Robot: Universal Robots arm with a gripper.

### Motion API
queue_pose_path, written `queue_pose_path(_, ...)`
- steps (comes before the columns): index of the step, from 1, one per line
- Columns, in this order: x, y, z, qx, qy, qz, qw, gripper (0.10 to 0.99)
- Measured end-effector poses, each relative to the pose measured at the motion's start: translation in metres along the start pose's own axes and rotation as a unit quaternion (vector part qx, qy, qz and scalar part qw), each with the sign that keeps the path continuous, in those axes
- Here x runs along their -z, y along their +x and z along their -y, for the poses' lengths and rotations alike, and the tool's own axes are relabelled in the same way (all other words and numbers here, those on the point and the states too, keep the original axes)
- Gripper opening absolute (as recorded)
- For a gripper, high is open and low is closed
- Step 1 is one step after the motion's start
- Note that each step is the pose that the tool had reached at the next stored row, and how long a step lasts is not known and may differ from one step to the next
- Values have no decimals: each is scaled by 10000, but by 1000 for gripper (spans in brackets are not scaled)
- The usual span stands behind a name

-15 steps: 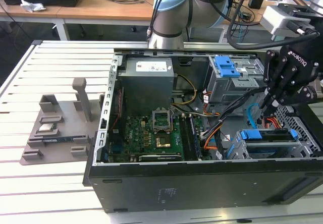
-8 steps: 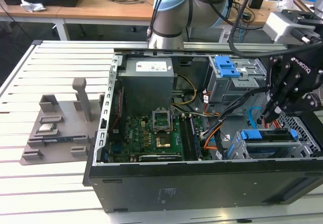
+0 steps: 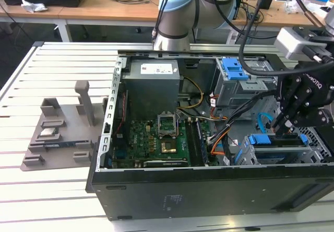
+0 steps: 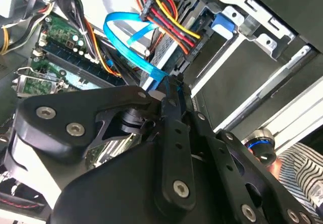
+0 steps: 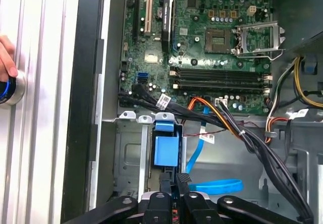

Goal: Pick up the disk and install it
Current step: 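Insert the second disk wire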

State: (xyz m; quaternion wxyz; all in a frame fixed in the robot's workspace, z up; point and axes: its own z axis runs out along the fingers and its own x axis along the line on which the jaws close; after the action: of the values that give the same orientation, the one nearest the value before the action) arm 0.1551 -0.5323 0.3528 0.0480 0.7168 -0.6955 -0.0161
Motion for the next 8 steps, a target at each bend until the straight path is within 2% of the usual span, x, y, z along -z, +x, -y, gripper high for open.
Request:
queue_pose_path(4,-37,0,78,1,0,0,10000,161)
queue_pose_path(8,-69,-1,83,1,0,1,10000,161)
